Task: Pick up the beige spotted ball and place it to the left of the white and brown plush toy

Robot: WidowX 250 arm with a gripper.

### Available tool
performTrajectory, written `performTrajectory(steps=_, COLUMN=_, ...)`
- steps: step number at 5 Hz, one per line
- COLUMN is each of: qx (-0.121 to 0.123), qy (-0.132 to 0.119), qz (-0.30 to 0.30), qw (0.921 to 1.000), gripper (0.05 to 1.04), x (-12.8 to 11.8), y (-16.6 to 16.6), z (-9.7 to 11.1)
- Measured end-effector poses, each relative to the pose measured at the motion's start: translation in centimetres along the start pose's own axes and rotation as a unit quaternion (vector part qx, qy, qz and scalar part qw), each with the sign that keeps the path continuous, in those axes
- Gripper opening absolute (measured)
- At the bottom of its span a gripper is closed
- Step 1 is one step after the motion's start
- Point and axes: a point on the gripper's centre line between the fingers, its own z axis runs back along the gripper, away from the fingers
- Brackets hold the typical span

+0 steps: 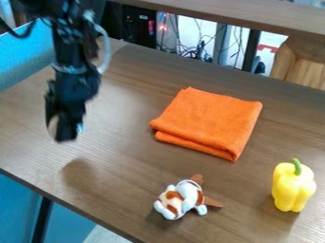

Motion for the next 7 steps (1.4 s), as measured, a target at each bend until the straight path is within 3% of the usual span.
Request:
performTrajectory(steps=1, qx=0.028, qy=0.022, qz=-0.063, qw=0.9974, gripper=0.594, x=0.6, y=-5.3, z=-1.3)
performTrajectory(steps=2, qx=0.061, qy=0.014, qz=-0.093, qw=0.9938, gripper=0.594, x=2.1, y=-7.9, z=-1.4)
performTrajectory(steps=3, qx=0.076, qy=0.018, qz=-0.080, qw=0.9937, gripper=0.594, x=2.5, y=-7.7, z=-2.1)
performTrajectory(steps=4, qx=0.084, qy=0.016, qz=-0.080, qw=0.9932, gripper=0.677, x=2.9, y=-7.4, z=-2.3)
performTrajectory(steps=5, qx=0.081, qy=0.008, qz=-0.054, qw=0.9952, gripper=0.938, x=3.3, y=-6.1, z=-1.8)
performTrajectory(steps=6, qx=0.033, qy=-0.026, qz=-0.008, qw=0.9991, gripper=1.010, x=1.9, y=-4.2, z=0.1)
performTrajectory(steps=7, qx=-0.041, qy=-0.096, qz=0.034, qw=0.9940, gripper=1.006, x=0.4, y=-3.1, z=4.1)
